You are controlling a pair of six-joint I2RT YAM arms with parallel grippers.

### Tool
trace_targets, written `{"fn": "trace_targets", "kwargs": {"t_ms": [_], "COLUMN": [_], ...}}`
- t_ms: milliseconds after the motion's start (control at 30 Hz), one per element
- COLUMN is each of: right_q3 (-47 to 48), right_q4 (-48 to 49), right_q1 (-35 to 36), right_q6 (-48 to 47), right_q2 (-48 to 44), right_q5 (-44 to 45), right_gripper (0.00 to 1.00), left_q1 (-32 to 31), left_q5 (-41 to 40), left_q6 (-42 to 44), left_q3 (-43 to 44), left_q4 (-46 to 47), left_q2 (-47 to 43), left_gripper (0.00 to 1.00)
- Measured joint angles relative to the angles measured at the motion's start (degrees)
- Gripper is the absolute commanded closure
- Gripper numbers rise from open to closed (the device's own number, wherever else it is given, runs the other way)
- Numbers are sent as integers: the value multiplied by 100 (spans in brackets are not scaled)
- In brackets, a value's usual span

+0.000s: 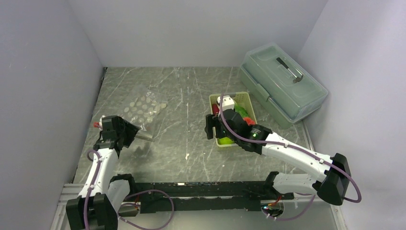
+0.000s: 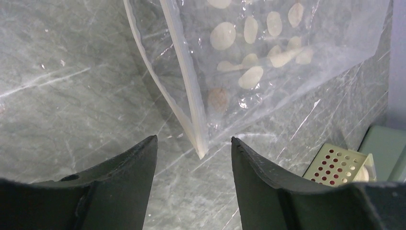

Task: Place the food in the zip-top bag and seal the zipper
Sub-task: Pick up the zipper food storage bag at the center of the board.

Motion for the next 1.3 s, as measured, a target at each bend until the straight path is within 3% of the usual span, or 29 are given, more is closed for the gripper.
{"fn": "trace_targets", "kwargs": {"t_ms": [467,833,1200,1300], "right_q3": [0,0,0,0], "right_q4": [55,55,55,55], "right_q1": [0,0,2,0], "right_q6": [-92,-179,-278,-293], "right_q2": [160,273,455,496], "right_q5": [-175,-175,-188,-219], "right_gripper": [21,21,21,21], "left_q1": [448,717,866,874], "left_q5": [192,424,605,605], "left_q6": [-120,-240,-275,-267], "left_q3": [-522,-772,-831,-831], "left_q4": [1377,2824,4024,4256], "left_q2": [437,1285,2186,2345], "left_gripper": [42,44,58,69]}}
